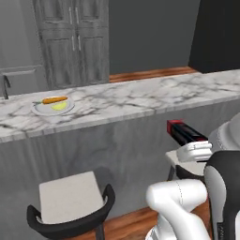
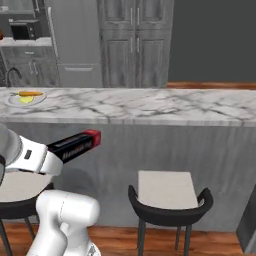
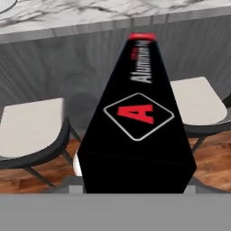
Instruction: Retrieve the tupperware and aluminum foil from the cabinet and place them on the dining counter near the plate with lemon wedge and carrot to prepare for storing leftovers.
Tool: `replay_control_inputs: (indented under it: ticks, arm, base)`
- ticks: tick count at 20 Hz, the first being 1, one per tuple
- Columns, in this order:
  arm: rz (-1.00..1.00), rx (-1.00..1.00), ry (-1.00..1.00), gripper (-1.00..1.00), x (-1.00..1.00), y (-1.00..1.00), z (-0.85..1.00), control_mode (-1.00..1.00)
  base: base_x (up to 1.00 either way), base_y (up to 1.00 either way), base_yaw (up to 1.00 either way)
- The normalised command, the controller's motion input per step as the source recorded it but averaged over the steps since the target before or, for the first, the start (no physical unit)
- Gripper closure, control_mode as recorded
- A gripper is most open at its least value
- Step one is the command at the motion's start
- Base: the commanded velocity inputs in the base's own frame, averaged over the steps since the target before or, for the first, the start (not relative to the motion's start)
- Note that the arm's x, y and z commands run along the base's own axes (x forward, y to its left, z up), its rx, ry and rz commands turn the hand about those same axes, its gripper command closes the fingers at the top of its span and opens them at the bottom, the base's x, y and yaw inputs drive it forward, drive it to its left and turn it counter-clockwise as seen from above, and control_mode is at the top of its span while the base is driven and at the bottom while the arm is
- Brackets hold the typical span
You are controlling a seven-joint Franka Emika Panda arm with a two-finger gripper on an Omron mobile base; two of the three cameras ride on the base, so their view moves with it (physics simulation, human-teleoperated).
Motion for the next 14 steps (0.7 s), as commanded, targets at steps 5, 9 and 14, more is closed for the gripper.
replay_control_inputs:
  ticks: [5, 9, 14]
  arm:
    - [0.0, 0.0, 0.0, 1.0, 0.0, 0.0, 0.0, 1.0]
    - [-0.11, -0.04, 0.0, 1.0, 0.0, 0.16, 0.0, -1.0]
    - [-0.16, -0.05, -0.17, 1.0, -0.01, 0.06, 0.14, -1.0]
  base:
    - [0.0, 0.79, -0.24]
    - [0.0, 0.32, -0.11]
    - [0.0, 0.0, 0.0]
